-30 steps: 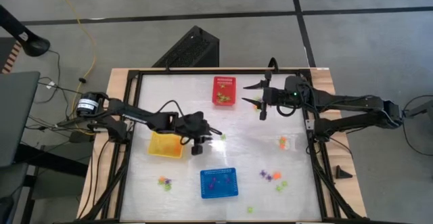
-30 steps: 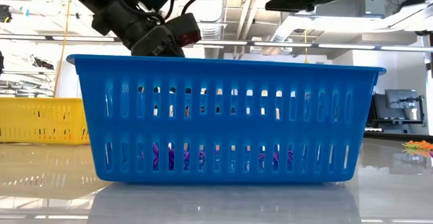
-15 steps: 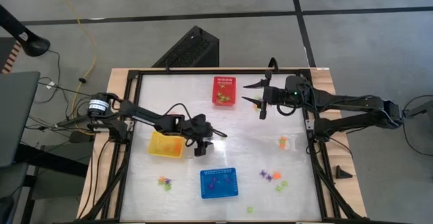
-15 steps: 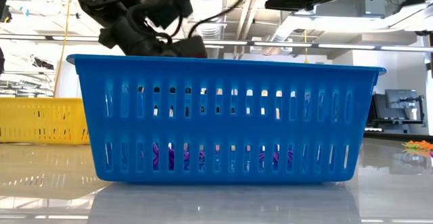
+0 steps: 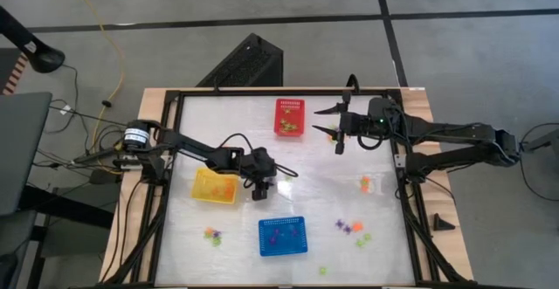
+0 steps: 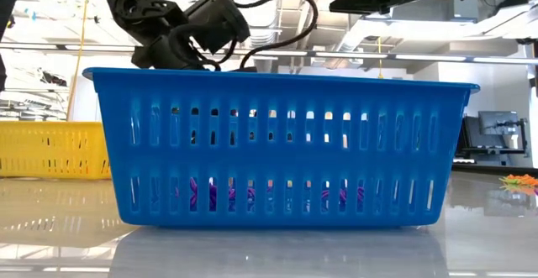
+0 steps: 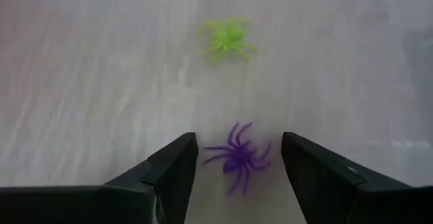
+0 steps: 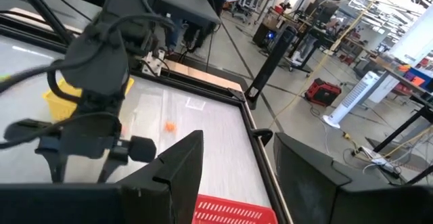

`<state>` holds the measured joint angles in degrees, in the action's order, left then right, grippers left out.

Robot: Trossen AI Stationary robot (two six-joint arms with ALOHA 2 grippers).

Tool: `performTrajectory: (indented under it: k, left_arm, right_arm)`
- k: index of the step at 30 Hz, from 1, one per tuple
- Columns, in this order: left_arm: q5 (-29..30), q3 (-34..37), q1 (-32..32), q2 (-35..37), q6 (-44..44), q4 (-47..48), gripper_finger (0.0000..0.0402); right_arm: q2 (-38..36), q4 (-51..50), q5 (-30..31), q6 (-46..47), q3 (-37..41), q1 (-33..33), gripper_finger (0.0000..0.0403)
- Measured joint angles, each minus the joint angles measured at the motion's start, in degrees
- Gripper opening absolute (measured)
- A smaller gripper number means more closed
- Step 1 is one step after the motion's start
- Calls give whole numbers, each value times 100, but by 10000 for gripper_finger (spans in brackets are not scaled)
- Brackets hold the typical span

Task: Sort Halloween decoration
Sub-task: Put the purple spider toy into the blue basket

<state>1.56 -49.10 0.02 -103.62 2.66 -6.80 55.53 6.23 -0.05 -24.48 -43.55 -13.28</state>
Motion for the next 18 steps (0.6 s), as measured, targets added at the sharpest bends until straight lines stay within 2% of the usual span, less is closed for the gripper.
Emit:
performTrajectory:
  k: [4,7,12,18]
  left_arm:
    - [94,-4,-7,-181,-1,19,209]
    - [129,-3,-5,-192,-88,235,194]
    - [181,-7,-6,-152,-120,398,135]
    - [186,-5,-1,-124,-143,382,40]
  right_arm:
    - [0,1,0,1,0,0,211]
    - [0,2,0,1,0,0,211]
    - [0,1,0,1,0,0,211]
    - [0,1,0,3,0,0,211]
